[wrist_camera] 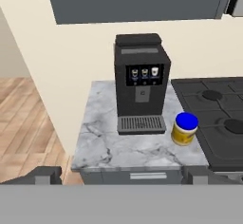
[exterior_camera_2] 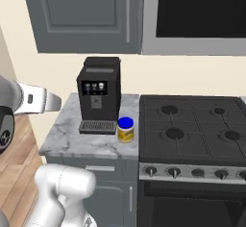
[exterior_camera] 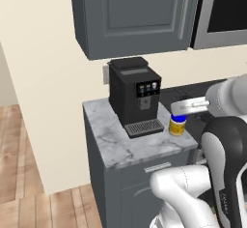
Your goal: Take 2 condiments from the cabinet and move them on the counter near the stove.Make sure the condiments are lined up with each other, next to each other.
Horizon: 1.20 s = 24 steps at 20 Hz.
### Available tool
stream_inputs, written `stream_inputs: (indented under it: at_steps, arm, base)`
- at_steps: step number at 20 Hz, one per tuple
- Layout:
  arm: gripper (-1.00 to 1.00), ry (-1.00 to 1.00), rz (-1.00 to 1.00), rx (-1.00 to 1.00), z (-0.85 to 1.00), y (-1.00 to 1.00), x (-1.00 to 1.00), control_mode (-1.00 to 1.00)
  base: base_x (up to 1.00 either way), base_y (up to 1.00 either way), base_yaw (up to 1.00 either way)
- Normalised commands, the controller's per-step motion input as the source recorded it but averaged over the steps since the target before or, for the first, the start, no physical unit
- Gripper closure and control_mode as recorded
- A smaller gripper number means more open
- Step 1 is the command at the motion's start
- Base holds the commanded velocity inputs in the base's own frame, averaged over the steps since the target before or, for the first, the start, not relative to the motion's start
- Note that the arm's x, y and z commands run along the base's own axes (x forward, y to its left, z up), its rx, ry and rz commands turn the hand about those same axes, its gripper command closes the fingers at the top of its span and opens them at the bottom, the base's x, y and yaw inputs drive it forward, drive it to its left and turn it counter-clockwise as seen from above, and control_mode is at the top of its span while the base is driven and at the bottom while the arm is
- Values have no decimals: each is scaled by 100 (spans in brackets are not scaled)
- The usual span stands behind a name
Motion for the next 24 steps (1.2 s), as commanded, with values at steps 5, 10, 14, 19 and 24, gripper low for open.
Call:
stream_inputs:
  at_steps: [5,10,14,19,24]
  arm:
    - [-100,0,0,0,0,0,0,100]
    - [-100,0,0,0,0,0,0,100]
    - [-100,0,0,0,0,0,0,100]
    - [-100,0,0,0,0,0,0,100]
    - [-100,0,0,0,0,0,0,100]
  base:
    - [-84,-77,0]
    - [-20,-100,0]
    - [0,-100,0]
    - [0,-100,0]
    - [0,-100,3]
